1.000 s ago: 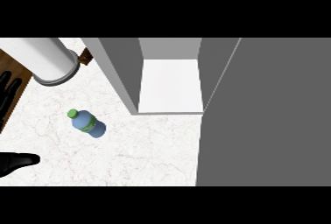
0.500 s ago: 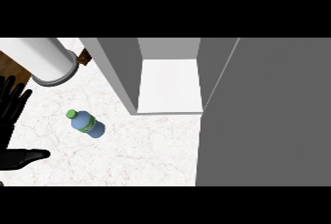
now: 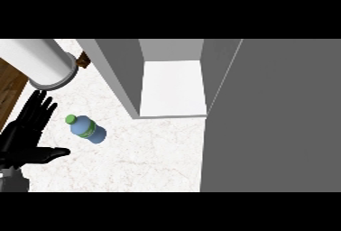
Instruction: Pick up the bottled water, place it into the cabinet and close the cabinet
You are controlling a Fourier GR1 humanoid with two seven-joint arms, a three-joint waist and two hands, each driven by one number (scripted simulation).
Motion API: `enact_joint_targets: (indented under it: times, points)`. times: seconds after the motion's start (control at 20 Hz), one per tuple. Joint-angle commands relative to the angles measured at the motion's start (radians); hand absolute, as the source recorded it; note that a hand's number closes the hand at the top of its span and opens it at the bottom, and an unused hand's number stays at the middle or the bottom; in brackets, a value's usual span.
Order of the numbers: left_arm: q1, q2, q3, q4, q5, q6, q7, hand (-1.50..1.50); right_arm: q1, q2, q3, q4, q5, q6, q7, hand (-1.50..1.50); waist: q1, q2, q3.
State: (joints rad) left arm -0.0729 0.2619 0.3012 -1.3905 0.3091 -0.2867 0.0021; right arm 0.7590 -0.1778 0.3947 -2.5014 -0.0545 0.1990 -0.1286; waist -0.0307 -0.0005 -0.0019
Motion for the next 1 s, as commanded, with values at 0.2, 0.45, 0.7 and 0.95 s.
enact_joint_targets:
  times: [0.2,0.45,0.7,0.95]
  points:
    - [-0.098,-0.032,0.002,0.379,-0.083,-0.026,-0.230,-1.50,0.113,-0.055,0.033,-0.161,0.026,0.001,-0.005,-1.50,-0.005,0.001,0.000]
    - [-0.156,0.014,0.007,0.598,-0.113,-0.122,-0.370,-1.50,0.121,-0.064,0.017,-0.150,0.034,-0.016,-0.054,-1.50,-0.006,0.004,-0.001]
    - [-0.243,0.017,0.001,0.776,-0.155,-0.146,-0.485,-1.50,0.159,-0.081,0.098,-0.150,0.090,-0.032,-0.067,-1.50,-0.007,0.005,-0.002]
    - [-0.269,0.013,-0.012,0.921,-0.207,-0.161,-0.622,-1.50,0.227,-0.125,0.070,-0.133,0.060,-0.014,-0.163,-1.50,-0.019,0.003,-0.002]
